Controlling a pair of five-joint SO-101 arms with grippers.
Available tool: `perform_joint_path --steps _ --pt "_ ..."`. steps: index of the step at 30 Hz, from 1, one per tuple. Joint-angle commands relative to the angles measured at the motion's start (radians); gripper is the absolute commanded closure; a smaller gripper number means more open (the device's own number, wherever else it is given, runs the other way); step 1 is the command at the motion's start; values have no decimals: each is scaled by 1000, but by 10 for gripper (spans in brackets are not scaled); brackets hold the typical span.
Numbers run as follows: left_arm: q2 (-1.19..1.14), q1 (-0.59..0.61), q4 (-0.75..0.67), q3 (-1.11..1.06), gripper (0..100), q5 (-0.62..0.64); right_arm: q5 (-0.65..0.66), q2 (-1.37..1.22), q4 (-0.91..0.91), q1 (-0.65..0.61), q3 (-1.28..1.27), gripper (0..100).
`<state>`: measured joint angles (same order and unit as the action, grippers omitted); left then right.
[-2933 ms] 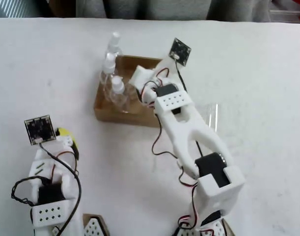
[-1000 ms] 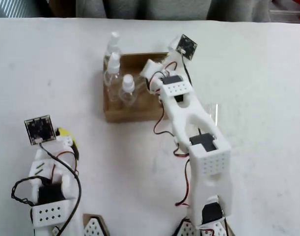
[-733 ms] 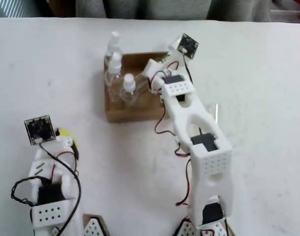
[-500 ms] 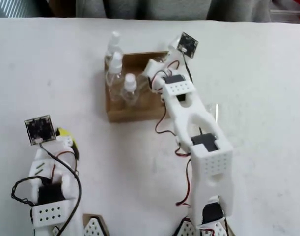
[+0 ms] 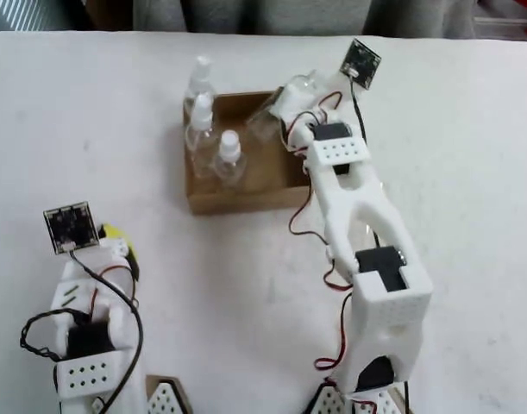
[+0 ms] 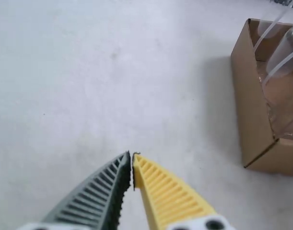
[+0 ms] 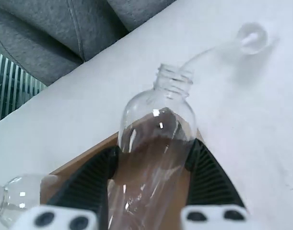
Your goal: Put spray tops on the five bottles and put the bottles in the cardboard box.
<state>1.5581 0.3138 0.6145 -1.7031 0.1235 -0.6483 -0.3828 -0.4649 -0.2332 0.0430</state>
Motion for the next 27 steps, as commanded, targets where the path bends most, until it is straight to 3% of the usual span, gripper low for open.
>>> perform_joint_path --steps 1,18,22,27 --pt "19 -12 11 6 973 2 12 74 19 22 2 975" --pt "19 -12 9 6 973 2 14 131 18 108 0 975" --pt "19 -12 9 6 973 2 106 133 19 104 -2 975" --pt "19 -12 9 6 973 2 123 139 12 119 -3 975"
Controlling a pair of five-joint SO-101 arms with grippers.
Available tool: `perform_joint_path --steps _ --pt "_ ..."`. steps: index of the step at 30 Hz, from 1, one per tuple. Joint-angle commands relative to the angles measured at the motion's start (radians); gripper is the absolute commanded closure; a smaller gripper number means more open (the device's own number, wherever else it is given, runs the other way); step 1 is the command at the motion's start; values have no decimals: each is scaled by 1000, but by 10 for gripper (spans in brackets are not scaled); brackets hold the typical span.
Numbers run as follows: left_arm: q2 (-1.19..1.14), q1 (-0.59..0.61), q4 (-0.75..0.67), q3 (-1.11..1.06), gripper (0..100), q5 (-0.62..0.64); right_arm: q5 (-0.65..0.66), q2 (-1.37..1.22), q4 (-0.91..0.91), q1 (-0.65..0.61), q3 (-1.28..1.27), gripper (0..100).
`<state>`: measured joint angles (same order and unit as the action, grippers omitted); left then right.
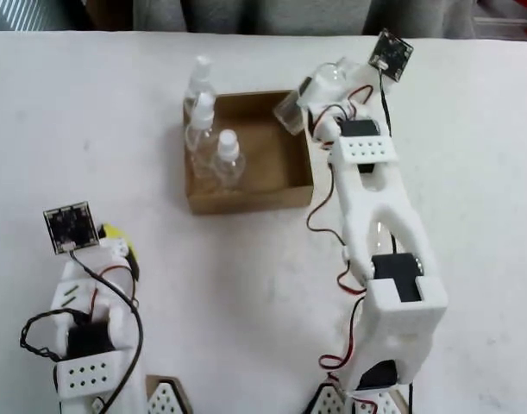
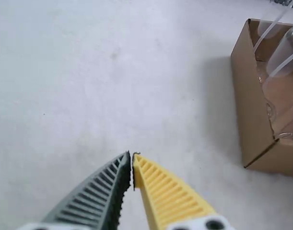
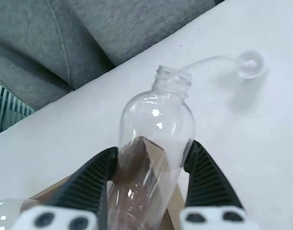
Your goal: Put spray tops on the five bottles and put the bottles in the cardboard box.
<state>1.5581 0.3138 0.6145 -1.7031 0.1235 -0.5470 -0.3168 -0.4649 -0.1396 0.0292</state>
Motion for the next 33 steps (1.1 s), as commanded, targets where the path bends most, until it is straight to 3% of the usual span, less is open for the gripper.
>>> perform_joint_path --steps 1,10,23,33 --pt "19 -12 9 6 973 2 21 76 12 33 6 975" --pt "19 -24 8 6 973 2 129 252 12 58 -180 975" --pt "18 -30 9 6 973 2 143 702 -1 110 -588 975" --pt "18 -30 21 6 973 2 457 1007 -510 65 -718 974"
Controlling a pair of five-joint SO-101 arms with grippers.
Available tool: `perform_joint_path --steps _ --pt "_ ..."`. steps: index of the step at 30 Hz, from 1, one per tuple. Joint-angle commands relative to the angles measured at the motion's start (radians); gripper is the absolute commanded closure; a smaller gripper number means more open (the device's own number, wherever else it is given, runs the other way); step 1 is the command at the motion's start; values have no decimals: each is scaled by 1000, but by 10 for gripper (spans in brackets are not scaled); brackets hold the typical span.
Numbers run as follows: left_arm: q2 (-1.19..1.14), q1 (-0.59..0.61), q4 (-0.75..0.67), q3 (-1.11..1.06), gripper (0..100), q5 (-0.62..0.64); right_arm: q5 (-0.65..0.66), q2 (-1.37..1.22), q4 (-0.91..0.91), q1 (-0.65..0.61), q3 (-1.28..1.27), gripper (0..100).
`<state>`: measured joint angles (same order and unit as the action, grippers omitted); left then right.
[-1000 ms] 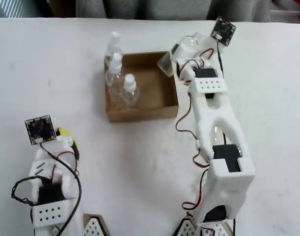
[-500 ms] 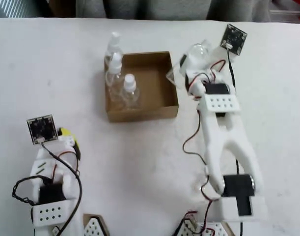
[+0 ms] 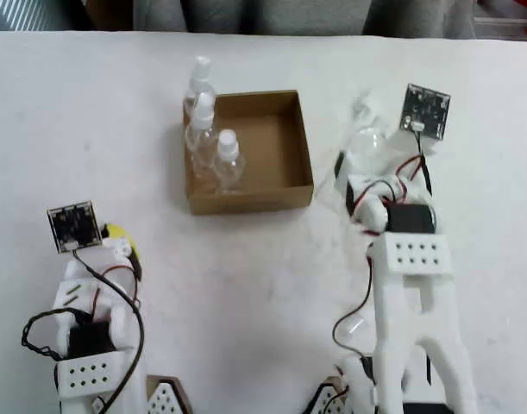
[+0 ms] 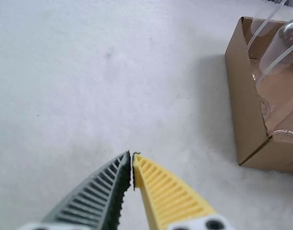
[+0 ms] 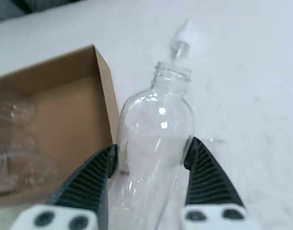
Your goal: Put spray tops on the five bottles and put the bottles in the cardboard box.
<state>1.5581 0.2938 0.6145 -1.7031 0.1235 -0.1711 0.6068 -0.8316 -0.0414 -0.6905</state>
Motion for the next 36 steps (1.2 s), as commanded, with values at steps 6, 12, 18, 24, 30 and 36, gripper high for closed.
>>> perform_joint_path --steps 6,12,18,24,30,36 --pt "18 -7 32 6 973 0 293 168 -371 -68 -54 971" --pt "18 -7 32 6 973 0 470 223 -498 -19 -94 971" --pt "19 -7 44 5 973 0 480 226 -421 -22 -203 971" --pt "19 -5 44 5 973 0 480 226 -217 -22 -367 923" --pt "19 -5 44 5 973 0 480 226 -211 -44 -396 795" --pt "19 -5 44 5 973 0 480 225 -226 -61 -359 790"
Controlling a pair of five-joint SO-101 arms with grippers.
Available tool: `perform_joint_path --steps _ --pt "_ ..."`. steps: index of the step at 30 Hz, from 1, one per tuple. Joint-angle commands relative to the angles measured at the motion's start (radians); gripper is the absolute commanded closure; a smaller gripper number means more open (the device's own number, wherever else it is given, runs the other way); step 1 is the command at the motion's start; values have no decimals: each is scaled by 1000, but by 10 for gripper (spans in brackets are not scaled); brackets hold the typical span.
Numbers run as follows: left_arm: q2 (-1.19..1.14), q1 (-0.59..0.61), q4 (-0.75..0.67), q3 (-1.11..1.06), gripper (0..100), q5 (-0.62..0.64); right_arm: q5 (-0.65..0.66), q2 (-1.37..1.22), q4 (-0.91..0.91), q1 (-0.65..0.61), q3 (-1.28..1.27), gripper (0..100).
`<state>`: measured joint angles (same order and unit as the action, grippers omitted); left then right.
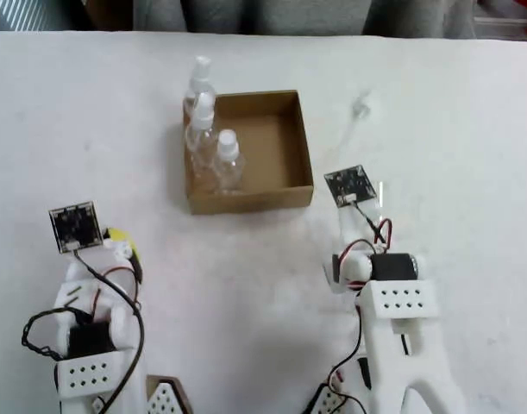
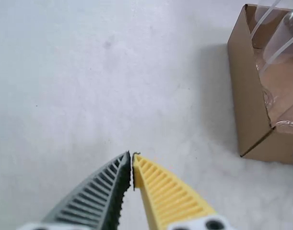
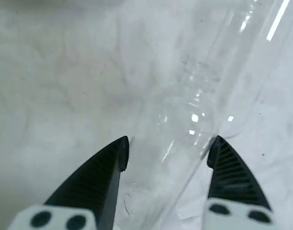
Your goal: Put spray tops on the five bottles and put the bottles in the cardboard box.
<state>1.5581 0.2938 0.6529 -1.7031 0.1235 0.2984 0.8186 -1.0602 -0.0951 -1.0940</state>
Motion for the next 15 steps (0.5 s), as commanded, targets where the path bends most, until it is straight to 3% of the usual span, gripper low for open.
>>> perform_joint_path --steps 1,4,10,15 --pt "19 -5 6 5 973 0 11 13 -19 -7 57 789" --pt "19 -5 6 5 973 0 11 13 -70 -7 91 765" --pt "19 -5 6 5 973 0 11 13 -104 -7 121 605" --pt "19 -5 6 5 973 0 11 15 -128 -7 178 598"
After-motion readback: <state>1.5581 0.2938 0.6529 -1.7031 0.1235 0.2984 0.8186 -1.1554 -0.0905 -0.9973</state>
